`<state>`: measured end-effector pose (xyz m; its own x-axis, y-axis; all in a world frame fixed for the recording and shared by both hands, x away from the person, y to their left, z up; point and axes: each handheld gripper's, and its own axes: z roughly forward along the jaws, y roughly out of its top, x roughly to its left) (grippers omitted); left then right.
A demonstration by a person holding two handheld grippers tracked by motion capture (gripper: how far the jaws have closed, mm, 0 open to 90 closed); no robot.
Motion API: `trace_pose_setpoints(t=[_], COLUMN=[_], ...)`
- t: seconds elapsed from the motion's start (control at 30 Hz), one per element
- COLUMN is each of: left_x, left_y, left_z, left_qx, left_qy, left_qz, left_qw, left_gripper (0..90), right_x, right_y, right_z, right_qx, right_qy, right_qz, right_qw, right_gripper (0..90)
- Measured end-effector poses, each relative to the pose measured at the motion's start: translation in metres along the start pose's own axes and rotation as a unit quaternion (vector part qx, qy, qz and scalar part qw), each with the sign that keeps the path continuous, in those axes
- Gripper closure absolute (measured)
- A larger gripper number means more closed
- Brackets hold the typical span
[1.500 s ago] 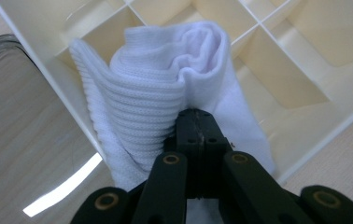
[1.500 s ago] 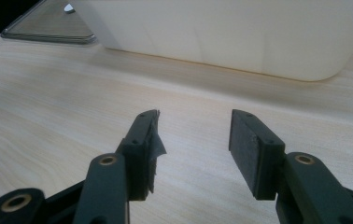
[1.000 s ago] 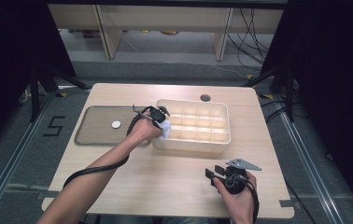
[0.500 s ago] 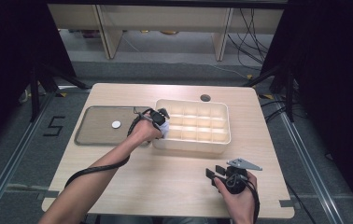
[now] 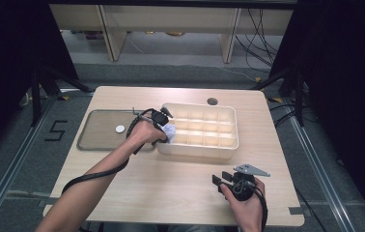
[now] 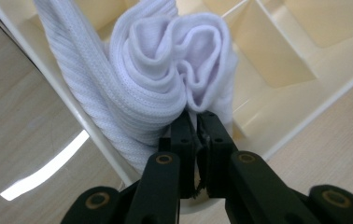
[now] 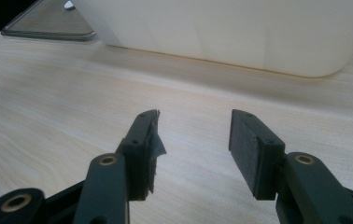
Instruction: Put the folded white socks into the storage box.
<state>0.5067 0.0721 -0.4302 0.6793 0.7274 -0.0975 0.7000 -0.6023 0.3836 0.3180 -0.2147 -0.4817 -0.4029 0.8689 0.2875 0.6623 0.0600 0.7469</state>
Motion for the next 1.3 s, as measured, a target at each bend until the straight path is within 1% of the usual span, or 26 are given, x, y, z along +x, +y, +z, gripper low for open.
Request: trace_pose_setpoints(t=[0.03,0.07,0.1,0.17,0.23,0.3,0.33,0.37,0.4,0.43,0.47,0.53,0.6,0.63,0.7,0.77,0.8,0.83,0.87,0.93,0.97,1.0,1.03,1.17,1.23,1.3], left_x=[0.000,-0.001,0.000,0.000,-0.003,-0.004,-0.004,-0.004,-0.003,-0.002,-0.002,0.000,0.002,0.004,0.006,0.007,0.008,0.009,0.009,0.008,0.007,0.007,0.006,0.002,0.000,-0.001], left_y=[0.000,-0.001,-0.001,-0.001,0.000,0.002,0.004,0.005,0.008,0.010,0.012,0.014,0.016,0.016,0.015,0.014,0.012,0.012,0.011,0.010,0.009,0.009,0.009,0.005,0.002,0.000], left_z=[-0.001,-0.003,-0.004,-0.009,-0.013,-0.020,-0.024,-0.028,-0.031,-0.034,-0.036,-0.035,-0.031,-0.029,-0.021,-0.015,-0.012,-0.010,-0.009,-0.008,-0.008,-0.007,-0.007,-0.002,0.001,0.004], left_qx=[-0.003,-0.005,-0.007,-0.014,-0.030,-0.046,-0.057,-0.066,-0.076,-0.088,-0.102,-0.124,-0.124,-0.118,-0.107,-0.100,-0.098,-0.097,-0.096,-0.096,-0.095,-0.094,-0.092,-0.085,-0.079,-0.074], left_qy=[-0.002,-0.004,-0.003,-0.009,-0.013,-0.013,-0.012,-0.009,-0.002,0.008,0.022,0.041,0.042,0.042,0.046,0.045,0.050,0.053,0.054,0.055,0.059,0.060,0.063,0.074,0.077,0.075], left_qz=[-0.003,-0.008,-0.002,-0.001,-0.009,-0.008,-0.005,-0.003,0.001,-0.001,-0.010,-0.015,-0.027,-0.026,-0.029,-0.032,-0.026,-0.022,-0.019,-0.010,-0.006,-0.001,0.003,0.015,0.020,0.021], left_qw=[1.0000,0.9999,1.0000,0.9999,0.9994,0.9988,0.9983,0.9977,0.9971,0.9961,0.9945,0.9913,0.9911,0.9918,0.9928,0.9934,0.9936,0.9936,0.9937,0.9937,0.9937,0.9938,0.9938,0.9935,0.9937,0.9942], left_gripper=[84.1,84.0,83.6,82.3,81.2,80.0,78.9,77.0,75.0,71.0,66.2,57.7,53.0,51.5,51.2,53.9,56.3,60.4,63.5,69.0,70.6,72.0,73.1,75.6,76.3,76.9], right_x=[-0.001,-0.001,0.000,-0.001,-0.001,0.000,-0.001,-0.001,0.003,0.001,0.003,0.003,0.002,0.002,0.002,0.002,-0.001,-0.001,0.001,-0.002,0.001,-0.001,0.002,0.003,0.003,0.002], right_y=[0.000,0.000,0.000,0.000,0.000,0.000,0.000,0.000,0.000,0.000,0.000,0.000,0.000,0.000,0.000,0.000,0.000,0.000,0.000,0.000,0.000,0.000,0.000,-0.001,0.000,0.000], right_z=[0.000,0.000,0.000,0.000,0.000,0.000,0.000,0.000,0.000,0.000,0.000,-0.001,-0.001,-0.001,-0.001,-0.002,-0.002,-0.003,-0.003,-0.002,-0.003,-0.002,-0.002,-0.001,-0.002,-0.001], right_qx=[-0.004,-0.004,0.000,-0.003,-0.004,-0.001,-0.007,-0.007,-0.002,-0.005,-0.004,0.000,-0.001,-0.002,0.001,0.002,-0.002,-0.003,0.002,-0.003,0.002,-0.002,0.003,0.000,0.005,-0.002], right_qy=[-0.009,-0.007,-0.002,-0.007,-0.007,-0.002,-0.002,-0.002,0.001,0.000,0.002,0.002,0.001,-0.001,-0.006,-0.001,-0.008,-0.008,-0.003,-0.010,-0.003,-0.007,-0.006,0.001,-0.008,-0.005], right_qz=[-0.007,-0.007,0.000,-0.006,-0.007,-0.001,-0.007,-0.007,0.017,0.005,0.015,0.015,0.014,0.014,0.012,0.017,-0.002,-0.004,0.015,-0.004,0.016,-0.003,0.014,0.015,0.013,0.013], right_qw=[0.9999,0.9999,1.0000,1.0000,0.9999,1.0000,0.9999,1.0000,0.9999,1.0000,0.9999,0.9999,0.9999,0.9999,0.9999,0.9998,1.0000,1.0000,0.9999,0.9999,0.9999,1.0000,0.9999,0.9999,0.9999,0.9999], right_gripper=[53.0,53.0,53.0,53.0,53.0,53.0,53.0,53.0,53.0,53.0,53.0,52.9,52.8,52.8,52.8,52.8,52.8,52.8,52.8,52.8,52.8,52.8,52.8,52.8,52.8,52.8])
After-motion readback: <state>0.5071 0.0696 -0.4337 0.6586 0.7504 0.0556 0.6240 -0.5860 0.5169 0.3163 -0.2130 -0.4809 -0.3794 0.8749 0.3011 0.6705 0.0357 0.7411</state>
